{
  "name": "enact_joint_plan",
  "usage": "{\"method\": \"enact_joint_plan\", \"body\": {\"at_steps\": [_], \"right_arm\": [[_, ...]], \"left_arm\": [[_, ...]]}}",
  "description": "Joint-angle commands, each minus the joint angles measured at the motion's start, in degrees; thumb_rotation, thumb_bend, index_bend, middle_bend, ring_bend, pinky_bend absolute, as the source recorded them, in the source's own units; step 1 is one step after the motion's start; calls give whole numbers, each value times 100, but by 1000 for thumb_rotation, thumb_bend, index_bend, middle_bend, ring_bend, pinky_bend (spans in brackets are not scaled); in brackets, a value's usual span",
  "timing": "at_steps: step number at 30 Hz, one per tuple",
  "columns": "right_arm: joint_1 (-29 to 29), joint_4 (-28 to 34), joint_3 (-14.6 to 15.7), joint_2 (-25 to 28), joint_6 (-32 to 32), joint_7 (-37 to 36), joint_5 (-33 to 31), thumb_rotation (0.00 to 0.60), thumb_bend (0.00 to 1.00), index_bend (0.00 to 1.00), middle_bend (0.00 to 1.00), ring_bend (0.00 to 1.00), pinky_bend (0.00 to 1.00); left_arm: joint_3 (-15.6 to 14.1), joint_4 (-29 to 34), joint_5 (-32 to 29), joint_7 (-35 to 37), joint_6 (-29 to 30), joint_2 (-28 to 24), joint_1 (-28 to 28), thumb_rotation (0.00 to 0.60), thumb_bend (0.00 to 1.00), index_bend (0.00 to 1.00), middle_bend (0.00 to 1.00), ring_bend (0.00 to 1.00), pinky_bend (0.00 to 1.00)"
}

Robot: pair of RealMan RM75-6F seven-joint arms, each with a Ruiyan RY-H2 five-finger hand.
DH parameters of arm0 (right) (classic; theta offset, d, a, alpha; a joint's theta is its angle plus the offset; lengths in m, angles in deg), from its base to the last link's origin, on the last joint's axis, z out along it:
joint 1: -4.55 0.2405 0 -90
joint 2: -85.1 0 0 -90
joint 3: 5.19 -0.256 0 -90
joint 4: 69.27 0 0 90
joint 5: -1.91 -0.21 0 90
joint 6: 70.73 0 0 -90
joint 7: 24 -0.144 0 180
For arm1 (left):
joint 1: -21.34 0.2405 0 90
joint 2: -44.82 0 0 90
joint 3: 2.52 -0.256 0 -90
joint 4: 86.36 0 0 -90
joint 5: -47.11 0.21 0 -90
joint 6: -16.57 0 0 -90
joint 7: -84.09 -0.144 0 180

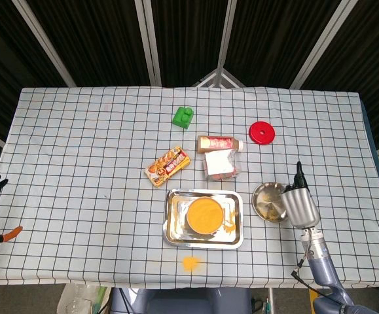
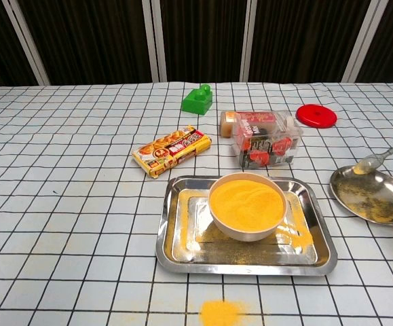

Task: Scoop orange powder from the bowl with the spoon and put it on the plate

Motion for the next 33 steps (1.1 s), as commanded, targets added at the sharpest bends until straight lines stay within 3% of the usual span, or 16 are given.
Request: {"method": "enact_joint_plan", "body": {"at_steps": [1,9,16,24,29,33], "right_arm": [[-64,-381,97,-234,7,-262,-113,600,874,712,666,311,0],[-125,-814,125,-496,-71,-459,-340,600,871,618,593,293,0],[-164,-995,101,-670,-99,-474,-539,600,759,505,496,229,0],[-183,-996,113,-689,-96,-411,-648,600,656,260,303,115,0],[-202,-887,92,-625,-78,-354,-728,600,572,53,158,15,0],[-214,-730,92,-521,-44,-285,-761,600,524,0,83,0,0]], "left_arm": [[0,-3,-1,3,1,2,1,600,10,0,0,0,0],[5,-5,-8,0,-6,2,-1,600,10,0,0,0,0],[10,-3,-21,-6,-15,2,-3,600,10,0,0,0,0],[8,1,-19,-12,-13,2,1,600,10,0,0,0,0],[6,1,-16,-10,-17,0,0,600,10,0,0,0,0],[5,4,-16,-10,-21,-2,-1,600,10,0,0,0,0]]}}
